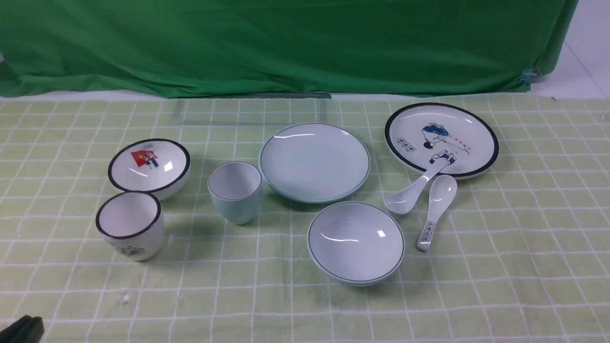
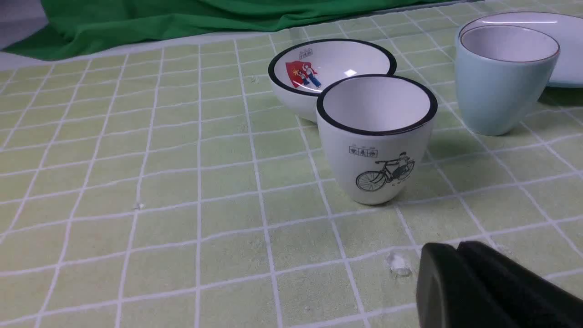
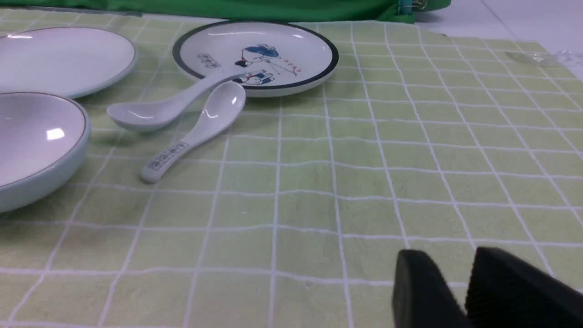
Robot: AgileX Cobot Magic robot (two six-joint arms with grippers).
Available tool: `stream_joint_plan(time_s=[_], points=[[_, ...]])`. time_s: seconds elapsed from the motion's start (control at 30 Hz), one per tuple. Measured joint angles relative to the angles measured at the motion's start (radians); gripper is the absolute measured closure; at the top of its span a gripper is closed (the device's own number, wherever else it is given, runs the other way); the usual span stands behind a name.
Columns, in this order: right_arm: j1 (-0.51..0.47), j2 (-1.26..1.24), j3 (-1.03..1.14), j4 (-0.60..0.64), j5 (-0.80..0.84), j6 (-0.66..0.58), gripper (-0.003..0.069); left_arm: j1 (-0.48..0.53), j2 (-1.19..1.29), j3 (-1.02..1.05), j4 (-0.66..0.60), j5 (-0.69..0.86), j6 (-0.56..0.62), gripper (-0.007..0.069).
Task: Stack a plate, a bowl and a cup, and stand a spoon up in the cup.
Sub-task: Use the right arm to grab a blue rice bowl
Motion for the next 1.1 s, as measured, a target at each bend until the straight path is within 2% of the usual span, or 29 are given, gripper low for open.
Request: stream_joint_plan(time_s=[0.6, 1.1], points=[[0.0, 0.0, 0.0, 0.0, 0.0, 0.0, 0.0421, 0.0, 0.0, 0.0, 0.043, -0.02, 0.036, 0.0653], [0.0, 0.0, 0.0, 0.0, -0.013, 0.0, 0.0419, 0.0, 0.0, 0.0, 0.05, -0.185, 0.039, 0.0653]])
